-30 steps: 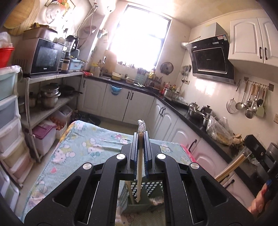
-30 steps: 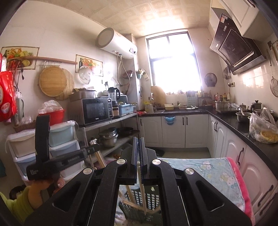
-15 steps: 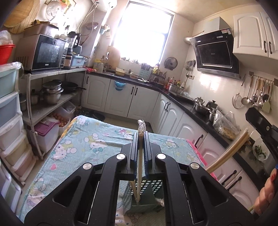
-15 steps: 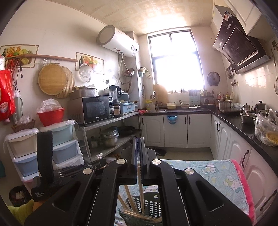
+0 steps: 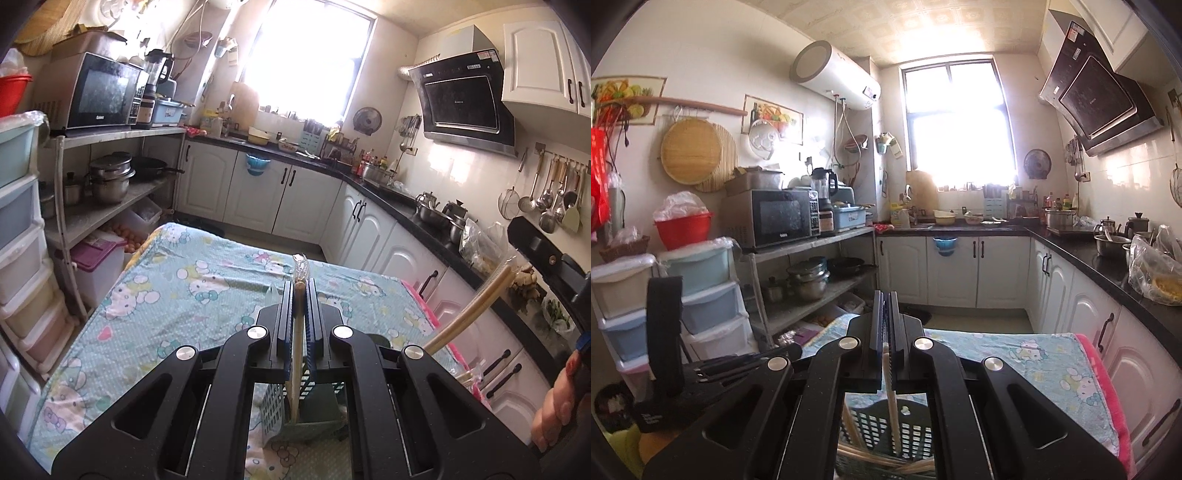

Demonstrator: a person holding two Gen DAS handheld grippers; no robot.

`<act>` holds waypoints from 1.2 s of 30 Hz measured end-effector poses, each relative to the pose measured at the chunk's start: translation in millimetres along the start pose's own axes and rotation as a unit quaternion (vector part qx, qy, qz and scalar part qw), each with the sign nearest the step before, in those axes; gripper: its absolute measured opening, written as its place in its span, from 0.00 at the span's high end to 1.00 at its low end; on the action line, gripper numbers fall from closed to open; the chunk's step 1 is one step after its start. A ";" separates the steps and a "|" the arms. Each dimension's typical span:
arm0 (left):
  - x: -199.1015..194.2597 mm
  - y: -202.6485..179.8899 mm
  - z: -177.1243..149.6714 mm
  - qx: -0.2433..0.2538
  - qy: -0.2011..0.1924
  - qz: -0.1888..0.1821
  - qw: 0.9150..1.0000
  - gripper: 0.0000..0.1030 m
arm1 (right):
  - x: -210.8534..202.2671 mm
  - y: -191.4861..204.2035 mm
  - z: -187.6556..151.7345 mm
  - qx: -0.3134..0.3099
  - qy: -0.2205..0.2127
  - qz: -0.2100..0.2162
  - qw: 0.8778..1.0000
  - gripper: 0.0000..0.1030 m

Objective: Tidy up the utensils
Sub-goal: 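Lower the left tool's chopsticks into the holder while the right tool lowers its chopsticks in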

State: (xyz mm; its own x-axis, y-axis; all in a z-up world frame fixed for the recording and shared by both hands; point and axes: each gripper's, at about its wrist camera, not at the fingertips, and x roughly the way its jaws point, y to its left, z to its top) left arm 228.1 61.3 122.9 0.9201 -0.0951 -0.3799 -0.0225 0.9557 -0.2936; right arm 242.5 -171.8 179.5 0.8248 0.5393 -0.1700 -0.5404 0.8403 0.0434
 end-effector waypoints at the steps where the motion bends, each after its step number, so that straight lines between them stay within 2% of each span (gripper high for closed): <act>1: 1.9 0.4 -2.2 0.000 0.004 0.000 1.000 0.97 | 2.3 0.2 -3.0 -0.004 0.004 -0.003 1.000 0.97; 10: 11.0 6.2 -16.4 -0.009 0.024 0.001 1.000 0.97 | 17.8 -6.9 -26.5 -0.005 0.032 -0.019 0.999 0.97; 24: 11.6 11.8 -29.2 -0.010 0.040 0.005 0.999 0.97 | 13.8 -15.0 -46.6 0.021 0.059 -0.024 0.998 0.96; 26: 10.5 12.9 -30.2 -0.011 0.040 0.005 0.999 0.97 | 11.4 -16.2 -48.8 0.025 0.062 -0.024 0.997 0.95; 28: 10.7 13.2 -30.4 -0.010 0.041 0.005 0.999 0.97 | 9.5 -17.7 -51.2 0.027 0.067 -0.027 0.997 0.85; 36: 4.6 13.4 -40.0 -0.009 0.055 0.003 0.998 0.84 | -0.7 -19.3 -57.9 0.033 0.077 -0.029 0.996 0.79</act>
State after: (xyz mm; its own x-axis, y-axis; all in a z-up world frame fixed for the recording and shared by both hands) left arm 216.4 62.5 82.1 0.8712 -0.1215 -0.4757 -0.0354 0.9508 -0.3076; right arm 242.6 -191.6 121.8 0.8163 0.4790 -0.3228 -0.4762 0.8744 0.0932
